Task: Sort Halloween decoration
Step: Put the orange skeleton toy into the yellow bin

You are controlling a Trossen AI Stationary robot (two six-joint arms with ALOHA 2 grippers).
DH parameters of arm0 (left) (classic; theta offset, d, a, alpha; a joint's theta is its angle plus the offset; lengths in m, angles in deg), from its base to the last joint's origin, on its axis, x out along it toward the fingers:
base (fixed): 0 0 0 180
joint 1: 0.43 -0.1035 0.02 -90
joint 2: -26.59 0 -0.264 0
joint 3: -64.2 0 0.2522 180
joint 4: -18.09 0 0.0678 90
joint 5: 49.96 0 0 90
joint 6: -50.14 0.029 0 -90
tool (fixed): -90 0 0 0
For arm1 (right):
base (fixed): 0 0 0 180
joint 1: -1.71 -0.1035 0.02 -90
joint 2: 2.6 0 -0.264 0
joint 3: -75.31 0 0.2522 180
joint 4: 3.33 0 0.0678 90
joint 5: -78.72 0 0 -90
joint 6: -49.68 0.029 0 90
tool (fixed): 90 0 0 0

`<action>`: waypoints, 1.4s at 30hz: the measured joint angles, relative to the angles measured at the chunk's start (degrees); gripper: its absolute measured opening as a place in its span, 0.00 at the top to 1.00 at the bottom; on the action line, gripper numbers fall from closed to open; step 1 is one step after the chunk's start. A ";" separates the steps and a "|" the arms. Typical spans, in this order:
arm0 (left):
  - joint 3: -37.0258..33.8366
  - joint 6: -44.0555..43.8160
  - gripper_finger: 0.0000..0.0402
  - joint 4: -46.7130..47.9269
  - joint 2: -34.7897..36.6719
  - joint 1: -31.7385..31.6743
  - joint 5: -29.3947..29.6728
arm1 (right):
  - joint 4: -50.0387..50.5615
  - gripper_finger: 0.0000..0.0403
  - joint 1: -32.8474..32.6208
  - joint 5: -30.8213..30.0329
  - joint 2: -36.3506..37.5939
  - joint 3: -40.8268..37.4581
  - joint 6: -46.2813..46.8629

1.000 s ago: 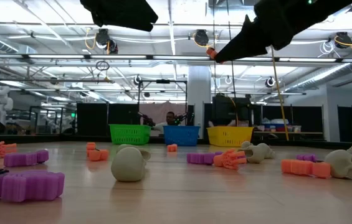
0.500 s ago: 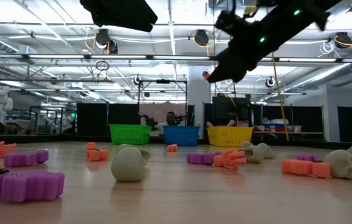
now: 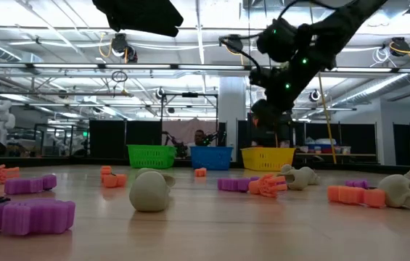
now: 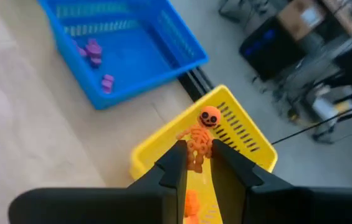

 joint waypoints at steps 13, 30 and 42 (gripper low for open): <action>0.00 -0.01 0.48 -0.26 0.00 0.00 0.01 | -0.57 0.87 17.80 28.39 0.00 0.00 9.76; 0.00 -0.01 0.48 -0.33 0.00 0.00 0.02 | 2.45 0.87 18.59 28.25 -5.64 0.02 11.23; 0.00 -0.01 0.48 -0.31 0.00 0.00 0.02 | 2.48 0.70 19.02 28.14 -4.83 0.02 11.28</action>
